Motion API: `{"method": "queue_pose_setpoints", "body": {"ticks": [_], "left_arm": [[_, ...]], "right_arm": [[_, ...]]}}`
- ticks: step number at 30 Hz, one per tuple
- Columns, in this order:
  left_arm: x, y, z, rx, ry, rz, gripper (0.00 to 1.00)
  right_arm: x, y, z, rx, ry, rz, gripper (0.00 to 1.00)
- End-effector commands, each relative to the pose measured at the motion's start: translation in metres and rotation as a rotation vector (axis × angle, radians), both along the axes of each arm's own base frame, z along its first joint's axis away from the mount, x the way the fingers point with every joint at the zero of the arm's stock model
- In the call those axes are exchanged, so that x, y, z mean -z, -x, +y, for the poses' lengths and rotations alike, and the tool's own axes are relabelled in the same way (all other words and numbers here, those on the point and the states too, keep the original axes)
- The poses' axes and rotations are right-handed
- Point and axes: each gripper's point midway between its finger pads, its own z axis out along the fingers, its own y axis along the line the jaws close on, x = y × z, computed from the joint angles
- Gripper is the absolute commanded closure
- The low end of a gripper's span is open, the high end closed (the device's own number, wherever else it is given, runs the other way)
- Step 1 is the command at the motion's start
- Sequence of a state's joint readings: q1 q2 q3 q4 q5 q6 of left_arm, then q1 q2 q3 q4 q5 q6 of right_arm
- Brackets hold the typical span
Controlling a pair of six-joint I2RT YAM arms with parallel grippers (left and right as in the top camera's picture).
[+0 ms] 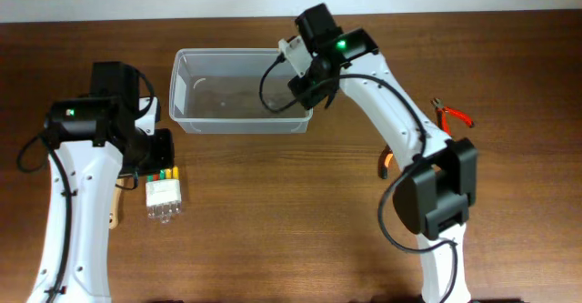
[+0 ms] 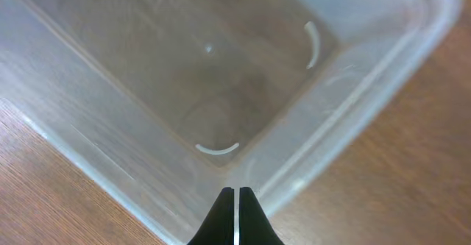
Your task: Pack container
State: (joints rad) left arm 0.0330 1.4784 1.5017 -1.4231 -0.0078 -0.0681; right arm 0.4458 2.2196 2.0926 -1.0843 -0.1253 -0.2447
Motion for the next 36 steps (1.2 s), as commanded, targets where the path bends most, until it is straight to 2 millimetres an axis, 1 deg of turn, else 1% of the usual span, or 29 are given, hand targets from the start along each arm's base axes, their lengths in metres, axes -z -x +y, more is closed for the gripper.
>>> {"method": "queue_pose_setpoints", "body": {"ticks": [1, 8, 14, 18, 23, 30, 36], "left_arm": [[-0.001, 0.001, -0.005, 0.03, 0.005, -0.006, 0.98], [-0.001, 0.0, -0.005, 0.031, 0.005, -0.01, 0.98], [-0.001, -0.002, -0.005, 0.03, 0.004, -0.018, 0.98], [-0.002, -0.004, -0.005, 0.031, 0.004, -0.028, 0.98], [-0.002, -0.007, -0.005, 0.031, 0.004, -0.041, 0.98], [-0.003, -0.009, -0.005, 0.031, 0.003, -0.048, 0.98], [-0.003, -0.011, -0.005, 0.031, 0.003, -0.058, 0.98]], "right_arm": [[0.016, 0.006, 0.014, -0.039, -0.003, 0.034, 0.96], [0.034, 0.014, 0.012, -0.042, 0.024, 0.091, 0.96], [0.038, 0.027, 0.005, -0.04, 0.053, 0.149, 0.96], [0.042, 0.047, -0.005, -0.04, 0.094, 0.232, 0.96], [0.043, 0.063, -0.014, -0.037, 0.13, 0.3, 0.96], [0.044, 0.082, -0.033, -0.029, 0.216, 0.375, 0.96], [0.042, 0.092, -0.052, -0.003, 0.247, 0.437, 0.96]]}}
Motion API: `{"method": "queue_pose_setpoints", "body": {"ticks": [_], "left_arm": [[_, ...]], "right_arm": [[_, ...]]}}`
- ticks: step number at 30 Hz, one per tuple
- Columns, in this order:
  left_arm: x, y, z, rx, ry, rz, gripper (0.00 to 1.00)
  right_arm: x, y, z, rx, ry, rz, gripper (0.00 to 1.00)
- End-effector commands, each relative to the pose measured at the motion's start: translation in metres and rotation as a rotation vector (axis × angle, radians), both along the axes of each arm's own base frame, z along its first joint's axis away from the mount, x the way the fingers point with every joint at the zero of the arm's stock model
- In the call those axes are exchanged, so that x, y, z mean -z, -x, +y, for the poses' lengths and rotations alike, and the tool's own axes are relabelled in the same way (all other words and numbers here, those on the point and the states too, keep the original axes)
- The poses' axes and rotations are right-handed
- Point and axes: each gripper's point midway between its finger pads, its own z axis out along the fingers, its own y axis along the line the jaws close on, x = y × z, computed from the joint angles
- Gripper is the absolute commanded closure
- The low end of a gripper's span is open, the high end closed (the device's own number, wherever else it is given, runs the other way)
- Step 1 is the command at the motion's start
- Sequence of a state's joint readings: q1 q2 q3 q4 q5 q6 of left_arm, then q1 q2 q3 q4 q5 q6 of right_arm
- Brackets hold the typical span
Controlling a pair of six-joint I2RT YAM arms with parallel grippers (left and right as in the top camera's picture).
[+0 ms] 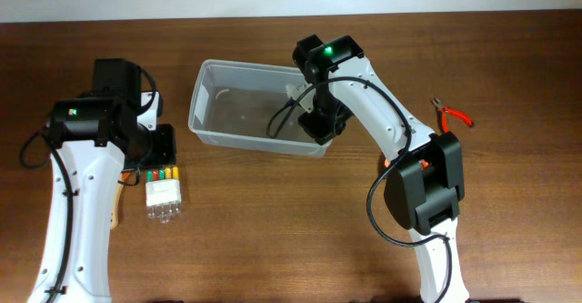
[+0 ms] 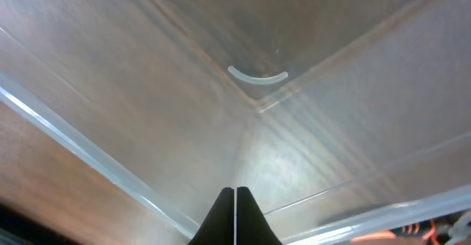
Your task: Pack container
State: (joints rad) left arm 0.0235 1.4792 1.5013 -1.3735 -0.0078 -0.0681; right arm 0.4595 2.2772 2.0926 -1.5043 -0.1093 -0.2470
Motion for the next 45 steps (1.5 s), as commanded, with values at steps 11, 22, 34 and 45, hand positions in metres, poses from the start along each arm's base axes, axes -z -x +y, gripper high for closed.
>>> {"method": "queue_pose_setpoints", "body": {"ticks": [11, 22, 34, 45], "left_arm": [[-0.001, 0.001, -0.002, 0.022, 0.004, -0.009, 0.98], [-0.001, 0.001, -0.002, 0.022, 0.004, -0.011, 0.98], [-0.003, -0.007, -0.002, 0.022, 0.003, -0.043, 0.98], [-0.006, -0.017, 0.003, 0.014, -0.029, -0.086, 0.34]], "right_arm": [[0.002, -0.012, -0.05, 0.116, 0.036, 0.044, 0.96], [0.002, -0.024, -0.081, 0.204, 0.022, 0.046, 0.96], [-0.025, -0.026, -0.067, 0.203, -0.059, -0.003, 0.96], [-0.197, -0.044, -0.123, 0.344, -0.121, -0.495, 0.01]]}}
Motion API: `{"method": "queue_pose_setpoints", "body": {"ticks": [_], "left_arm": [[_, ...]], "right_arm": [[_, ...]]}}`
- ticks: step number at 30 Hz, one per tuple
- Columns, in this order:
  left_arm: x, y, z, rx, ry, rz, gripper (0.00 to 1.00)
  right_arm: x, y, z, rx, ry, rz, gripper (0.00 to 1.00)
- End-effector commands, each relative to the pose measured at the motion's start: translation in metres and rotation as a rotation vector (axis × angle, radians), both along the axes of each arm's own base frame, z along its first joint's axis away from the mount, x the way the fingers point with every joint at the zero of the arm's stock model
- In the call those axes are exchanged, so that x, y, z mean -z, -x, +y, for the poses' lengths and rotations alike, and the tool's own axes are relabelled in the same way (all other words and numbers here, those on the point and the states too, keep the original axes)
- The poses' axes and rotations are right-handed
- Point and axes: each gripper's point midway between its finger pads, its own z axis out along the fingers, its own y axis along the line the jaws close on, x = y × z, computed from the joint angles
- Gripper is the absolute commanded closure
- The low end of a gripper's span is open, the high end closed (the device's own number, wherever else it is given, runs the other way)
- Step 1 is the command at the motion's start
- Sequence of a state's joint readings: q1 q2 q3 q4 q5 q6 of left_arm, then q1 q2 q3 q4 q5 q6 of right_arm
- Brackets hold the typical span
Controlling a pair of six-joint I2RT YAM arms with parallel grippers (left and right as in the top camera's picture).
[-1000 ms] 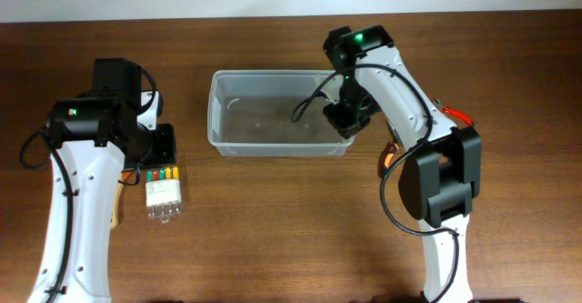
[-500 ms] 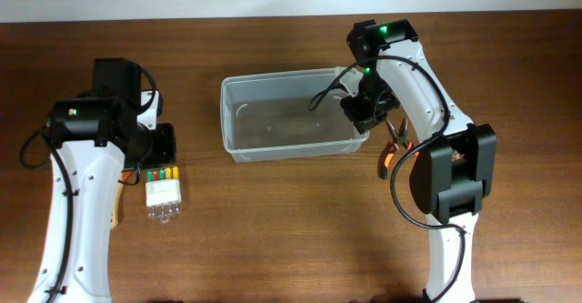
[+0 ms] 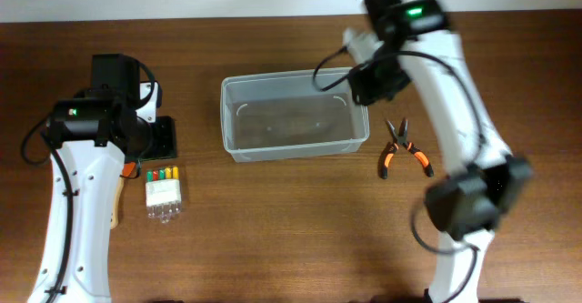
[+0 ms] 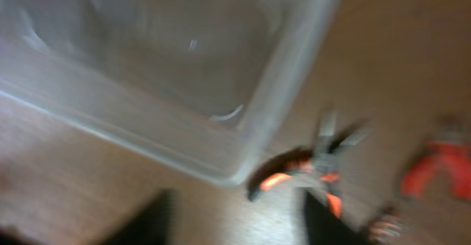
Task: Pack container
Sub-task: 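Lower the right gripper onto the orange-black pliers and grasp them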
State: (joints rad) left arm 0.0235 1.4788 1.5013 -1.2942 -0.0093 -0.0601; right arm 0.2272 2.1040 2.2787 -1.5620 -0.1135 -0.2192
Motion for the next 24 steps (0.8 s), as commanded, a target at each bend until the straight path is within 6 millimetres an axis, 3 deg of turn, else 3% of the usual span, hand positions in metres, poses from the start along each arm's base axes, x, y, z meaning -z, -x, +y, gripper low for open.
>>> {"method": "queue_pose_setpoints", "body": {"ticks": [1, 3, 8, 11, 14, 15, 18, 24], "left_arm": [[-0.001, 0.002, 0.004, 0.003, -0.031, -0.004, 0.31], [0.0, 0.005, 0.006, 0.005, -0.042, 0.008, 0.28], [-0.001, 0.013, 0.002, 0.02, -0.025, 0.028, 0.27], [-0.009, 0.017, 0.002, 0.021, -0.025, 0.004, 0.27], [-0.021, 0.025, 0.0, 0.022, -0.02, -0.036, 0.27], [-0.029, 0.031, 0.0, 0.022, -0.021, -0.069, 0.27], [-0.035, 0.044, 0.0, 0.022, -0.022, -0.111, 0.26], [-0.017, 0.067, -0.011, 0.059, -0.004, -0.146, 0.23]], "right_arm": [[-0.091, 0.011, -0.047, 0.117, -0.011, -0.234, 0.01], [-0.114, 0.025, -0.071, 0.213, -0.033, -0.27, 0.01], [-0.148, 0.067, -0.121, 0.43, -0.049, -0.303, 0.01], [-0.167, 0.092, -0.139, 0.516, -0.057, -0.35, 0.01], [-0.176, 0.119, -0.145, 0.561, -0.063, -0.38, 0.01], [-0.174, 0.141, -0.143, 0.573, -0.064, -0.378, 0.01], [-0.159, 0.174, -0.138, 0.591, -0.066, -0.342, 0.01], [-0.1, 0.228, -0.129, 0.635, -0.056, -0.187, 0.02]]}}
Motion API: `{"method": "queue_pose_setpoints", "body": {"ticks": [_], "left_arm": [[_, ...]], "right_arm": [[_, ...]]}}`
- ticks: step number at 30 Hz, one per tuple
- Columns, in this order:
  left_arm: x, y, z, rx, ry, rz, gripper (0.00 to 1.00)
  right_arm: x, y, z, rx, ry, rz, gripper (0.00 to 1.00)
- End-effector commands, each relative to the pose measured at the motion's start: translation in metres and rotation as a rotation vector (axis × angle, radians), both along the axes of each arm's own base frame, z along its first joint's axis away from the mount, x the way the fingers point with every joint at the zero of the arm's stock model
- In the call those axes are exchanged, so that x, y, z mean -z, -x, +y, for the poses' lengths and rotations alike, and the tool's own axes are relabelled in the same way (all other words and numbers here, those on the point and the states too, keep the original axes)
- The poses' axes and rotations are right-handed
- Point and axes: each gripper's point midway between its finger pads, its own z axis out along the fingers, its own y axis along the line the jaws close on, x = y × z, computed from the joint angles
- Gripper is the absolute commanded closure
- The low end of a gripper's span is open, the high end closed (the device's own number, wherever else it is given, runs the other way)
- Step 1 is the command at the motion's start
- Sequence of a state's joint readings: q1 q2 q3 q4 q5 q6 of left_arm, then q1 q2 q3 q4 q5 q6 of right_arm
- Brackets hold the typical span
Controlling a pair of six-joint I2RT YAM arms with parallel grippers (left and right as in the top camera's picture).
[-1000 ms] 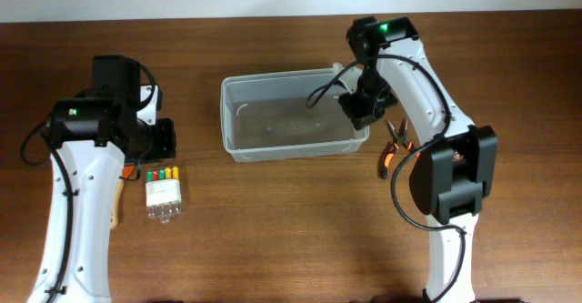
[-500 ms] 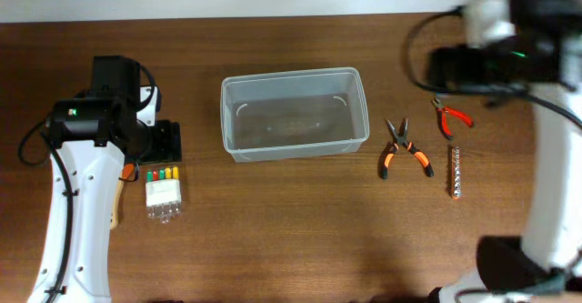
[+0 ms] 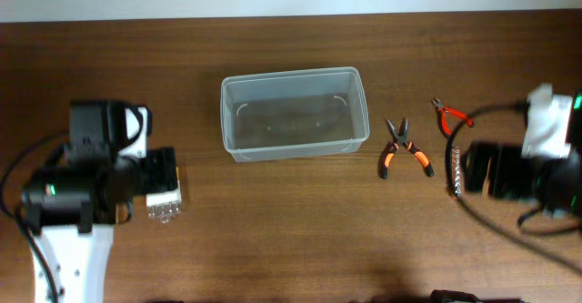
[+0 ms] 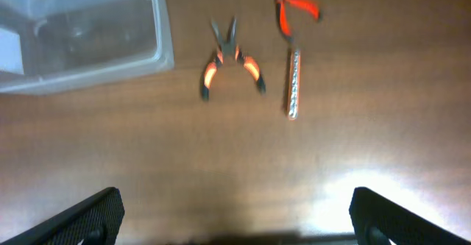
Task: Pack container
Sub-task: 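Lower the right gripper onto the orange-black pliers and grasp them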
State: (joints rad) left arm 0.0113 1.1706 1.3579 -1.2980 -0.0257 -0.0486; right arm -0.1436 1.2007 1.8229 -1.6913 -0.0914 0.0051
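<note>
The clear plastic container [image 3: 291, 114] stands empty on the table's middle; the right wrist view shows it at the upper left [image 4: 81, 32]. To its right lie orange-and-black pliers [image 3: 405, 148] [image 4: 229, 57], red-handled cutters [image 3: 452, 114] [image 4: 294, 6] and a metal bit strip [image 3: 457, 168] [image 4: 293, 83]. My right gripper [image 3: 482, 171] [image 4: 237, 219] is wide open and empty, right of the strip. My left gripper [image 3: 162, 171] hangs over a clear bit box [image 3: 165, 205]; its jaws do not show.
A wooden tool handle [image 3: 121, 214] peeks out beside the left arm. The left arm covers the table's front left, and the right arm fills the right edge. Bare wood lies in front of the container.
My right gripper has gone from the container's right end to the table's right edge, wide open. The left arm has moved toward the front, its gripper now over the bit box. The container has stayed put.
First my right gripper was shut at the container's right corner, with the container at the back left. Then the container stood farther right and turned. Then it was square in the middle with the gripper open beside it, and now the gripper is far from it.
</note>
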Motion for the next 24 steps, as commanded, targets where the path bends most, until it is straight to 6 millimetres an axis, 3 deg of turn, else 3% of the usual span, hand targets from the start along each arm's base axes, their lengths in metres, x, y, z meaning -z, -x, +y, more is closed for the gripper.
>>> {"method": "queue_pose_setpoints", "body": {"ticks": [1, 4, 6, 9, 10, 15, 24], "left_arm": [[0.022, 0.013, -0.011, 0.05, 0.015, 0.015, 0.21], [0.032, 0.014, -0.016, 0.066, 0.032, 0.018, 0.16], [0.035, 0.014, -0.018, 0.071, 0.042, 0.026, 0.16], [0.035, 0.013, -0.019, 0.072, 0.045, 0.026, 0.16], [0.035, 0.012, -0.019, 0.073, 0.045, 0.023, 0.16], [0.035, 0.012, -0.019, 0.072, 0.045, 0.022, 0.17], [0.035, 0.012, -0.019, 0.072, 0.044, 0.019, 0.16]], "right_arm": [[0.043, 0.024, 0.001, 0.044, -0.03, 0.13, 0.01], [0.078, 0.027, 0.011, 0.018, -0.089, 0.214, 0.01], [0.101, 0.018, 0.018, -0.051, -0.122, 0.258, 0.01], [0.127, -0.006, 0.014, -0.092, -0.106, 0.29, 0.01], [0.142, -0.026, 0.007, -0.143, -0.069, 0.309, 0.01], [0.181, -0.063, -0.002, -0.218, -0.039, 0.376, 0.01], [0.244, -0.089, -0.009, -0.265, -0.028, 0.512, 0.03]]}}
